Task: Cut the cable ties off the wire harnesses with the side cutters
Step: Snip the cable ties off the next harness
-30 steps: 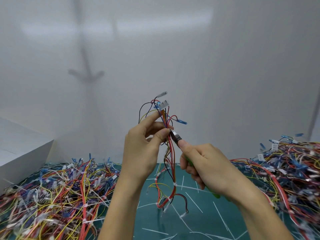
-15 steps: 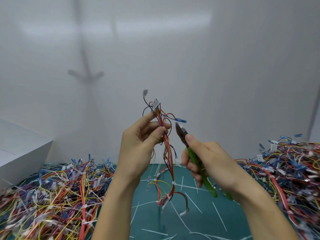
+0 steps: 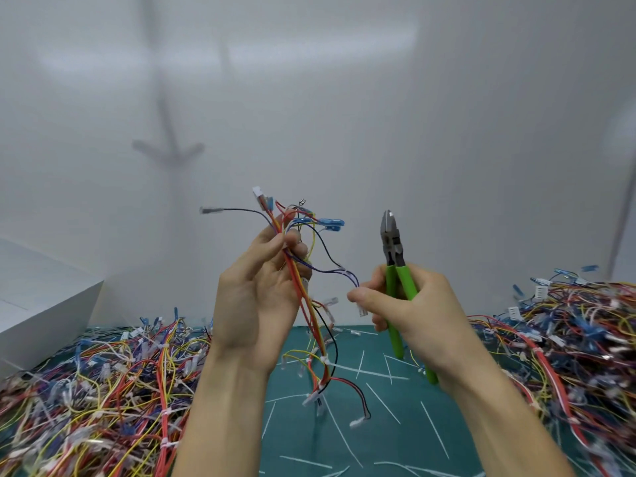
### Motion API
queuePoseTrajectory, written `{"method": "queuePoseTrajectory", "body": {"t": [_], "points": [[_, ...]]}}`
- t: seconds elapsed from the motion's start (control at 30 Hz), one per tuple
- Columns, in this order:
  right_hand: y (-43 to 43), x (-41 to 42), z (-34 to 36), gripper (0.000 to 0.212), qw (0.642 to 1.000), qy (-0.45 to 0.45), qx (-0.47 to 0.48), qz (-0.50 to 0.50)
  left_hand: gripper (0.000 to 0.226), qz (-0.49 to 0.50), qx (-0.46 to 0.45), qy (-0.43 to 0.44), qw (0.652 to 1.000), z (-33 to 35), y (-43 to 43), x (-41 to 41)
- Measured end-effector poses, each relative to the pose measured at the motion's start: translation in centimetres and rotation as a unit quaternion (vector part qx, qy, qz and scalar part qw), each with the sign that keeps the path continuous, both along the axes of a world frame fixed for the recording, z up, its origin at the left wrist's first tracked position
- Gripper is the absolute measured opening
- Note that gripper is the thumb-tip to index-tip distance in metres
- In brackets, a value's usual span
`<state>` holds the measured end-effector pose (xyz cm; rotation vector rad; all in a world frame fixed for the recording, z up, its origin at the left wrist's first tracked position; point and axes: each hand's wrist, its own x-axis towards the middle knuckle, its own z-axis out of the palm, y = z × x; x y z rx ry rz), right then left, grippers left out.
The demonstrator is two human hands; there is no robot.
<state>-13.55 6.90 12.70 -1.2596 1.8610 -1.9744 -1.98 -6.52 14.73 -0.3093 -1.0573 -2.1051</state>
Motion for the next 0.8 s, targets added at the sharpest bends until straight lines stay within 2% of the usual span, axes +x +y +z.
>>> {"method": "queuePoseTrajectory", "body": {"t": [0.2,0.37,0.5,0.57,0.63,0.7,0.8], "points": [[-0.6,0.7,-0.1,0.022,1.000,-0.005,-0.029,-0.003,0.021,-0.057,0.052,0.007,0.997,0.0,0.5,-0.2],[-0.7,1.2,-0.2,0.025,0.999,0.035,0.019,0.024,0.017,-0.111,0.089,0.023,0.990,0.2,1.5,-0.8],[-0.9,1.3,-0.2,0.022,0.999,0.038,-0.006,0.010,0.018,-0.127,0.093,0.025,0.987,0.1,1.8,-1.1],[-0.7,1.2,-0.1,0.025,0.999,0.041,-0.021,0.005,0.017,-0.070,0.066,-0.024,0.995,0.2,1.6,-1.0],[-0.4,1.1,0.1,0.029,0.998,0.041,-0.035,-0.014,0.021,0.071,-0.013,-0.136,0.988,0.1,1.3,-1.0],[-0.1,1.0,0.3,0.031,0.998,0.040,-0.047,-0.033,0.024,0.201,-0.095,-0.229,0.948,0.0,0.9,-0.9],[-0.2,1.2,0.2,0.032,0.996,0.041,-0.056,-0.064,0.029,0.257,-0.166,-0.288,0.908,0.2,1.2,-0.6]]}}
